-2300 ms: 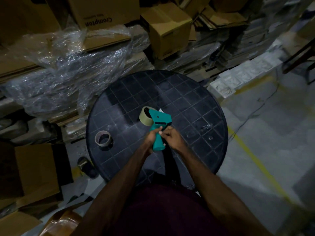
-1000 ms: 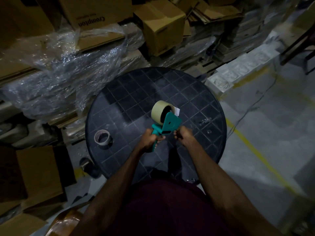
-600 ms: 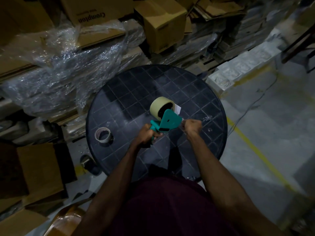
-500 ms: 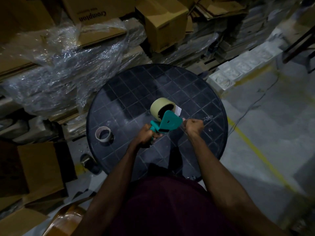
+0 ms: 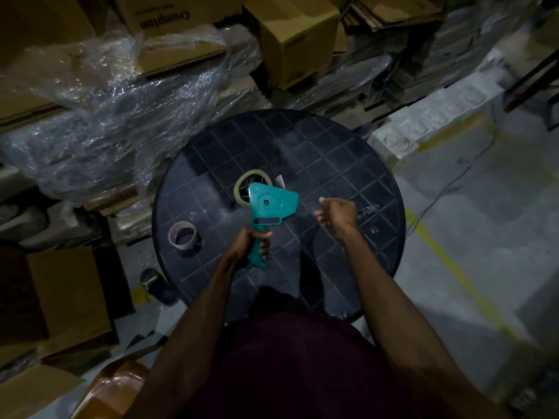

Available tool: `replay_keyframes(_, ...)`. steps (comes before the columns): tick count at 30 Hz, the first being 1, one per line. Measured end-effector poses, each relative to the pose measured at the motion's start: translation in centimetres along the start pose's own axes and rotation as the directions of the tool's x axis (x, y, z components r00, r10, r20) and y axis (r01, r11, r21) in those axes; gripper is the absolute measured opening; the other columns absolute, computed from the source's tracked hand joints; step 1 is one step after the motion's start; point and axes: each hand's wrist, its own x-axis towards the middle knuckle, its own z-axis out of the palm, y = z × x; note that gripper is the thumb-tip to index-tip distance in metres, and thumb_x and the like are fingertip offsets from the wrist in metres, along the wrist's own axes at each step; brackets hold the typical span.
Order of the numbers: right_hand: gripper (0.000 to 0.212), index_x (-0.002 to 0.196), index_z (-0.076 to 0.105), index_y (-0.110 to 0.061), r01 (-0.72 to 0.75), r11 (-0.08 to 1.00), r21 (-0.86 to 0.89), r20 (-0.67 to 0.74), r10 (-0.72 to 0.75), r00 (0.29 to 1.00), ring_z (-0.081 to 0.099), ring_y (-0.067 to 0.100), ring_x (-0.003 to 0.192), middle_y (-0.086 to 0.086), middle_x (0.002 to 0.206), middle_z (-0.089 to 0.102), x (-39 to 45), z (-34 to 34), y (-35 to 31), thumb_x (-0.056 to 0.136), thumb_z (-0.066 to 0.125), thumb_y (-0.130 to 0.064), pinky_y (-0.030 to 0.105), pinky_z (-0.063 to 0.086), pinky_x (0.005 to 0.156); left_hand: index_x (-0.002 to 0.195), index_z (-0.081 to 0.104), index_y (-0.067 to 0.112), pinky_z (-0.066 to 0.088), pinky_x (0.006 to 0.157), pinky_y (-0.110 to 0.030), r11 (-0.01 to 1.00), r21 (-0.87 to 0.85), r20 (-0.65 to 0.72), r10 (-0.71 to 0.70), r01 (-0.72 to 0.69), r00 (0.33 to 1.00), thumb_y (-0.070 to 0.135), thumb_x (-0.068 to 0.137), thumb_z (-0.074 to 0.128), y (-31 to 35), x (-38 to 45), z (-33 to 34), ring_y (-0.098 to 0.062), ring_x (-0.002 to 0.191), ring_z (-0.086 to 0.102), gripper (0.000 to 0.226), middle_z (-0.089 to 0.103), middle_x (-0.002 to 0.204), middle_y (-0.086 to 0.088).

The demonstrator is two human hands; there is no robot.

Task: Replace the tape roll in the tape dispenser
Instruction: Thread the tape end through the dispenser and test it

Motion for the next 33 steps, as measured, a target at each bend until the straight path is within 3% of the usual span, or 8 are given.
replay_keyframes(5,0.024,0.089,0.066,0.001,-0.128,0.992,0.012,-0.102,0.129,0.986,0.061,0.024,0.045,0.014,0.063,0.066,1.4,-0.6,1.4,0.090,0.064,-0.023,0.028,0.048,0.043,0.068,0.052,0.017,0.034,0.049,-0.026,0.983,-0.182,0.007,-0.020,0.021,1.000,0.007,0.083,0.050,-0.6,-0.2,-0.8,-0.013,0.044,0.039,0.018,0.041,0.053,0.002)
replay_keyframes(9,0.032,0.083,0.059,-0.001,-0.255,0.965,-0.053,-0.012,0.255,0.967,0.058,0.022,0.048,0.012,0.066,0.061,0.7,-1.6,4.1,0.096,0.055,-0.029,0.026,0.046,0.041,0.067,0.051,0.017,0.037,0.047,-0.024,0.966,-0.257,0.005,-0.021,0.021,1.000,0.008,0.084,0.047,-0.5,-0.4,-1.1,-0.012,0.043,0.040,0.019,0.042,0.052,0.003)
replay_keyframes(16,0.080,0.089,0.071,-0.003,-0.427,0.799,-0.424,0.208,0.545,0.812,0.065,0.024,0.069,0.010,0.079,0.071,-3.4,-0.8,4.4,0.090,0.030,-0.072,0.026,0.047,0.056,0.066,0.048,0.017,0.034,0.047,-0.025,0.983,-0.184,-0.089,-0.034,0.017,0.995,0.007,0.082,0.051,-0.6,-0.2,-0.4,-0.013,0.042,0.037,0.019,0.040,0.052,0.002)
replay_keyframes(20,0.101,0.094,0.077,-0.004,-0.541,0.786,-0.301,0.238,0.611,0.755,0.069,0.023,0.086,0.008,0.094,0.078,-3.6,0.3,5.0,0.078,0.022,-0.087,0.026,0.048,0.062,0.072,0.047,0.017,0.034,0.048,-0.026,0.997,-0.071,-0.139,-0.026,0.016,0.990,0.007,0.081,0.056,-0.8,0.0,0.2,-0.015,0.045,0.037,0.016,0.038,0.055,0.000)
replay_keyframes(23,0.089,0.088,0.079,-0.003,-0.605,0.785,-0.132,0.229,0.618,0.752,0.068,0.021,0.081,0.006,0.089,0.078,-3.5,0.7,5.1,0.074,0.044,-0.084,0.027,0.048,0.066,0.073,0.043,0.018,0.031,0.048,-0.027,1.000,0.010,-0.161,-0.002,0.004,0.987,0.004,0.080,0.056,-0.7,0.0,0.7,-0.016,0.048,0.032,0.020,0.033,0.058,-0.001)
replay_keyframes(26,0.051,0.074,0.076,-0.008,-0.607,0.793,-0.053,0.218,0.603,0.768,0.064,0.016,0.064,0.003,0.066,0.073,-3.4,0.9,4.9,0.078,0.068,-0.058,0.022,0.045,0.056,0.070,0.045,0.018,0.031,0.049,-0.028,0.997,0.076,-0.149,0.000,0.011,0.989,0.005,0.077,0.060,-0.6,0.0,1.1,-0.017,0.047,0.033,0.021,0.036,0.055,-0.001)
replay_keyframes(29,0.028,0.068,0.062,-0.014,-0.498,0.865,-0.063,0.122,0.501,0.857,0.051,0.011,0.044,0.000,0.052,0.061,-2.2,1.0,5.4,0.090,0.065,-0.031,0.018,0.040,0.042,0.069,0.047,0.016,0.032,0.046,-0.027,0.989,0.147,-0.140,0.003,0.018,0.990,0.004,0.076,0.063,-0.6,-0.1,1.2,-0.016,0.044,0.035,0.021,0.040,0.052,-0.001)
replay_keyframes(33,0.024,0.075,0.067,-0.007,-0.247,0.948,-0.201,-0.055,0.241,0.969,0.054,0.014,0.040,0.012,0.067,0.067,0.4,-0.3,6.2,0.081,0.075,-0.029,0.023,0.041,0.037,0.067,0.052,0.011,0.033,0.043,-0.026,0.946,0.324,-0.139,0.064,-0.016,0.988,-0.005,0.081,0.057,-1.0,0.2,1.7,-0.017,0.039,0.039,0.022,0.043,0.049,-0.004)
